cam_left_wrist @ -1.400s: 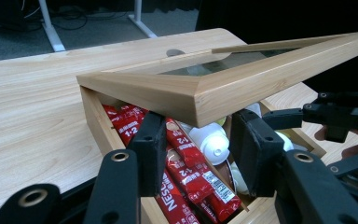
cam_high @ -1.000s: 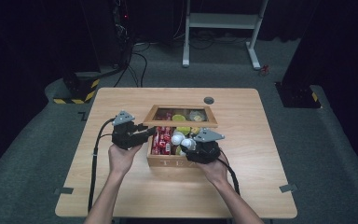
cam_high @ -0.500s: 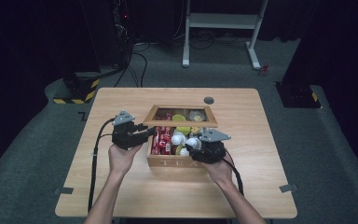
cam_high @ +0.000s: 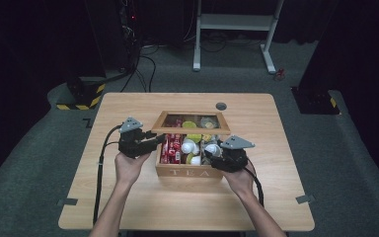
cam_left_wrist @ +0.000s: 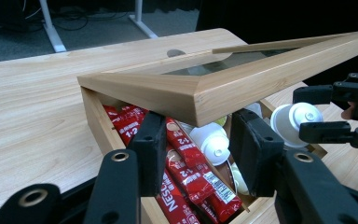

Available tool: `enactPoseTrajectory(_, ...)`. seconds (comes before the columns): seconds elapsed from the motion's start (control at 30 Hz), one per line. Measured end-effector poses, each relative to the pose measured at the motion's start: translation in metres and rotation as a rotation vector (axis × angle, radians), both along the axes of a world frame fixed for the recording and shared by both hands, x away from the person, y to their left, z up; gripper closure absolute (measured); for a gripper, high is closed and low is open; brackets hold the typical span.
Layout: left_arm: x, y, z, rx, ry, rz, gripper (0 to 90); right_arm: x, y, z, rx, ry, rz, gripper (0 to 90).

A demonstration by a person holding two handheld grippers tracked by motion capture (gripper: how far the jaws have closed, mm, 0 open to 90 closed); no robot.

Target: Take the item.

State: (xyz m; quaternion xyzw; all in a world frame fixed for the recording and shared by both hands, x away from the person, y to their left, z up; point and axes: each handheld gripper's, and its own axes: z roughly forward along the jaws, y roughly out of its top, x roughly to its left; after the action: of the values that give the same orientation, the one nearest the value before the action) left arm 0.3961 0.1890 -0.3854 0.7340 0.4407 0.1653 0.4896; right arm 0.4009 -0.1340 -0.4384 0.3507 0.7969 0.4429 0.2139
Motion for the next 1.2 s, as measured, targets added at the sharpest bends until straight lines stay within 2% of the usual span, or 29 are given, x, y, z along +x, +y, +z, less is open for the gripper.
enactPoseTrajectory(0.53, 0.0, 0.0, 0.0, 0.002, 0.001, 0.0, 56.6, 0.003, -0.027, 0.004, 0.015, -0.002, -0.065, 39.1)
enactPoseTrajectory(1.2, -0.001, -0.001, 0.0, 0.005, 0.003, 0.001, 56.6, 0.01, -0.067, 0.0, 0.024, 0.009, -0.176, 39.1)
